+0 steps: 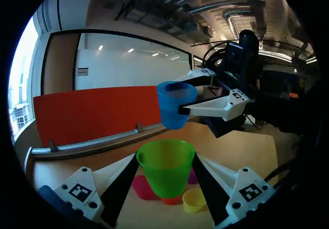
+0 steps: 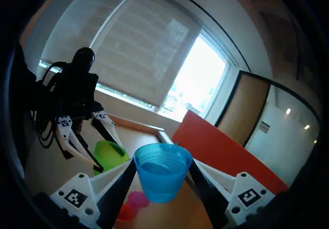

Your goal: Pour water

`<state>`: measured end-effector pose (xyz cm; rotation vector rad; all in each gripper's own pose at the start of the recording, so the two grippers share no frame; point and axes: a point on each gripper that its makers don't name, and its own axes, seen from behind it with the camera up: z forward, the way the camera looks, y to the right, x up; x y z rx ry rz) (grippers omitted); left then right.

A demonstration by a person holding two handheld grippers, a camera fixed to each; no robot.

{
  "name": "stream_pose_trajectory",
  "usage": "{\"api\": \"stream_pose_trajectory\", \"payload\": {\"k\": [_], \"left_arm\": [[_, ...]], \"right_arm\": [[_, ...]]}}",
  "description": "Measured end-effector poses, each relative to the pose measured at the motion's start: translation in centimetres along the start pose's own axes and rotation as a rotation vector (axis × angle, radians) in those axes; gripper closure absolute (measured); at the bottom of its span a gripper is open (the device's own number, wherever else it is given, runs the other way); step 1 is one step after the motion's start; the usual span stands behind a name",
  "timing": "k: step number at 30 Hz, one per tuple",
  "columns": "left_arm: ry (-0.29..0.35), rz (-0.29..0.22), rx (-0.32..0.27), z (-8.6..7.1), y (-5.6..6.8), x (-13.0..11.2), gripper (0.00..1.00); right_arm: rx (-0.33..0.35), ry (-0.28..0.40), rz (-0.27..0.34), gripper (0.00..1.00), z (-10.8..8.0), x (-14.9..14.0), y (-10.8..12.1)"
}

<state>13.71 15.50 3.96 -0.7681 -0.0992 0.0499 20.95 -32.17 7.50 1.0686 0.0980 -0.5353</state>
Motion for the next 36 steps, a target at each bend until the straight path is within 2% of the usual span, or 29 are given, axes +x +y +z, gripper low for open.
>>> {"api": "stream_pose_trajectory", "payload": {"k": [21, 36], "left_arm": [[0.005, 0.001, 0.007, -0.1, -0.2, -0.3, 0.11], [0.009, 0.021, 0.006, 0.0, 0.0, -0.2, 0.11]], "right_arm": [[0.011, -0.011, -0.120, 0.09, 1.5, 0.6, 0.1], [0.017, -0.023, -0.200, 0.09, 2.1, 1.2, 0.2]]}}
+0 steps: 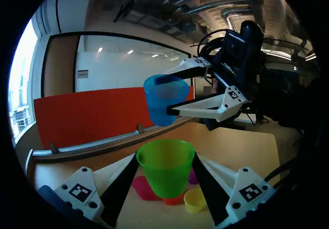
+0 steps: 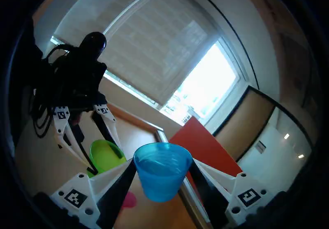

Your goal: Pour water

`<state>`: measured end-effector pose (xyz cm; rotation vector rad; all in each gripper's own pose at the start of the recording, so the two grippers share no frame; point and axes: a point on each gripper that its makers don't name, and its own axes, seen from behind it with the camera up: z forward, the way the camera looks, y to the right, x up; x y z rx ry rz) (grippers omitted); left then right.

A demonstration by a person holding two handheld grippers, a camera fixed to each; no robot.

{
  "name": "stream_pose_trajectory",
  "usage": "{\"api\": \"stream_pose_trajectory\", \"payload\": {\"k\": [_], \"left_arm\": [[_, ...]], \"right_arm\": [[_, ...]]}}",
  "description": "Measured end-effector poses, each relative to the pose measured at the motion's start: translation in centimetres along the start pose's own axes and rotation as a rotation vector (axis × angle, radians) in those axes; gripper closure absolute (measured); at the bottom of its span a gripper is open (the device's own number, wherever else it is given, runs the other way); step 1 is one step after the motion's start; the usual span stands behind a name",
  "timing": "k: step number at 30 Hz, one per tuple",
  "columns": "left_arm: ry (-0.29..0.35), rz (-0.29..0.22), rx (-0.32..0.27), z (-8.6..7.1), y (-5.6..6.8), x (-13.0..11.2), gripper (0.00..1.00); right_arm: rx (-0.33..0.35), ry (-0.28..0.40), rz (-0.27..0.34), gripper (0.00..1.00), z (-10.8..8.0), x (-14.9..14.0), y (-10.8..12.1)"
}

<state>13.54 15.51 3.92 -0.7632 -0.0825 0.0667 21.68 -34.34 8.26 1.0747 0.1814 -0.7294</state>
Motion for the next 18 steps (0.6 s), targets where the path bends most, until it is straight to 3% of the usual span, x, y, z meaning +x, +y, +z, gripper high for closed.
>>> {"api": "stream_pose_trajectory", "payload": {"k": [18], "left_arm": [[0.006, 0.001, -0.003, -0.03, 0.12, 0.28, 0.11]], "right_arm": [[0.007, -0.009, -0.084, 0.08, 0.51, 0.65, 0.00]]}}
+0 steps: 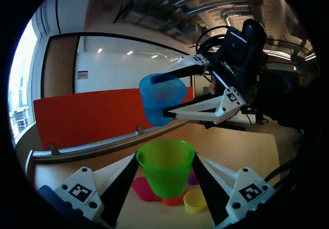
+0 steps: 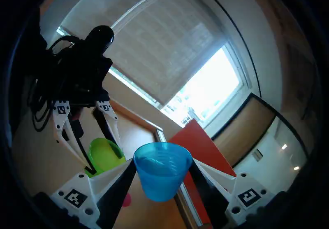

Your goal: Pour water

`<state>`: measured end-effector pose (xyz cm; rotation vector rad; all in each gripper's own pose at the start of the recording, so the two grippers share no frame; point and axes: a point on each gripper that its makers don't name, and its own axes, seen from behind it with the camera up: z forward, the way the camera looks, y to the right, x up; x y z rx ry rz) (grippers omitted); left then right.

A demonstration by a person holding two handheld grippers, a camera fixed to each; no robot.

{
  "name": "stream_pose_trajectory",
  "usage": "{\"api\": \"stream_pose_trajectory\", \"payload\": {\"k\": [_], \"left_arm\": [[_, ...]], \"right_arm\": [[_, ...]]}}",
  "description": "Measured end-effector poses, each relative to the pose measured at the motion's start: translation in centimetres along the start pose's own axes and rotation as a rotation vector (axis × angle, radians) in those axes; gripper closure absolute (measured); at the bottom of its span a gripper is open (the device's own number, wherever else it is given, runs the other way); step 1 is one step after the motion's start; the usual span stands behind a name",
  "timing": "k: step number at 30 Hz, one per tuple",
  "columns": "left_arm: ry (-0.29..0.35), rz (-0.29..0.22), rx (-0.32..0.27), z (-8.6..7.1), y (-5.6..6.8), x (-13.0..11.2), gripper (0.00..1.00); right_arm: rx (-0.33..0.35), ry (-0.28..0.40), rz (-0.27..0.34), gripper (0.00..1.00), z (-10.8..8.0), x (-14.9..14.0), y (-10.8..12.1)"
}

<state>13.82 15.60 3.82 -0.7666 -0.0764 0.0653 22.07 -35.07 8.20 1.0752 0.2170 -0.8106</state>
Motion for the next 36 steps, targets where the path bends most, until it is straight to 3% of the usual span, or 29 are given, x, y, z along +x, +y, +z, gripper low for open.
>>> {"api": "stream_pose_trajectory", "payload": {"k": [15, 36], "left_arm": [[0.003, 0.002, -0.004, -0.04, 0.24, 0.26, 0.11], [0.007, 0.003, -0.011, 0.18, 0.43, 0.47, 0.11]], "right_arm": [[0.000, -0.012, -0.065, 0.08, 0.36, 0.21, 0.07], [0.002, -0.039, -0.208, 0.09, 0.84, 0.76, -0.01]]}}
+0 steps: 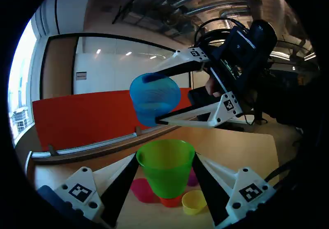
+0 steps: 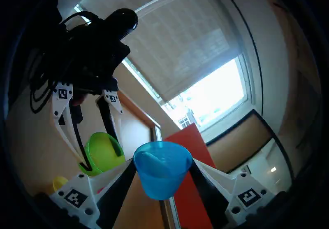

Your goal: Pour water

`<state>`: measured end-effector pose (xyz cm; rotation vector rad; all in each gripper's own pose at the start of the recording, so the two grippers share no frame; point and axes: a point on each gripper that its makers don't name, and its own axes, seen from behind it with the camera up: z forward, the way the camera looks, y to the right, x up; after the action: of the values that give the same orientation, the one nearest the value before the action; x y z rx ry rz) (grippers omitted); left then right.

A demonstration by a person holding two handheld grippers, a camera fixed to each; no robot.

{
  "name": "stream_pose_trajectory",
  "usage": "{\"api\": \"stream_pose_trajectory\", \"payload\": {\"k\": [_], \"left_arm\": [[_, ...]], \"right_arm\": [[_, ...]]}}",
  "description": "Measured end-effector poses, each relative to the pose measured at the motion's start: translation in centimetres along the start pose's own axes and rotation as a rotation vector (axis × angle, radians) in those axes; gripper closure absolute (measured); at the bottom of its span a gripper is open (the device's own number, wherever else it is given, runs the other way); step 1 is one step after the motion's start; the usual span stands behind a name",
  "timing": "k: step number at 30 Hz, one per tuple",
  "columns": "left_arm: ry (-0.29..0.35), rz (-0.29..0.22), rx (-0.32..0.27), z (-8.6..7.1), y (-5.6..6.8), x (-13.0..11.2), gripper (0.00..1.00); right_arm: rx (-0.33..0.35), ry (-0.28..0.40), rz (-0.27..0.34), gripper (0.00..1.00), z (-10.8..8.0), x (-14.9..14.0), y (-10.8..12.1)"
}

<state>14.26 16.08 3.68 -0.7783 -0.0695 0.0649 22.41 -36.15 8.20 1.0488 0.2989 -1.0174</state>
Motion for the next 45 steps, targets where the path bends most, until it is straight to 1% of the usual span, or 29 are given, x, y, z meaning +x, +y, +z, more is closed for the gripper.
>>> {"api": "stream_pose_trajectory", "payload": {"k": [10, 19, 30, 45], "left_arm": [[0.003, 0.001, 0.000, -0.01, 0.12, 0.17, 0.11], [0.003, 0.002, -0.002, 0.06, 0.18, 0.28, 0.11], [0.004, 0.002, -0.002, 0.13, 0.16, 0.22, 0.11], [0.003, 0.002, -0.001, 0.17, 0.06, 0.20, 0.11]], "right_arm": [[-0.005, -0.010, -0.060, 0.08, 0.09, 0.18, 0.04], [-0.010, -0.013, -0.101, 0.08, 0.10, 0.33, 0.18], [-0.014, -0.019, -0.134, 0.08, 0.05, 0.32, 0.35], [-0.017, -0.021, -0.159, 0.08, 0.02, 0.50, 0.62]]}}
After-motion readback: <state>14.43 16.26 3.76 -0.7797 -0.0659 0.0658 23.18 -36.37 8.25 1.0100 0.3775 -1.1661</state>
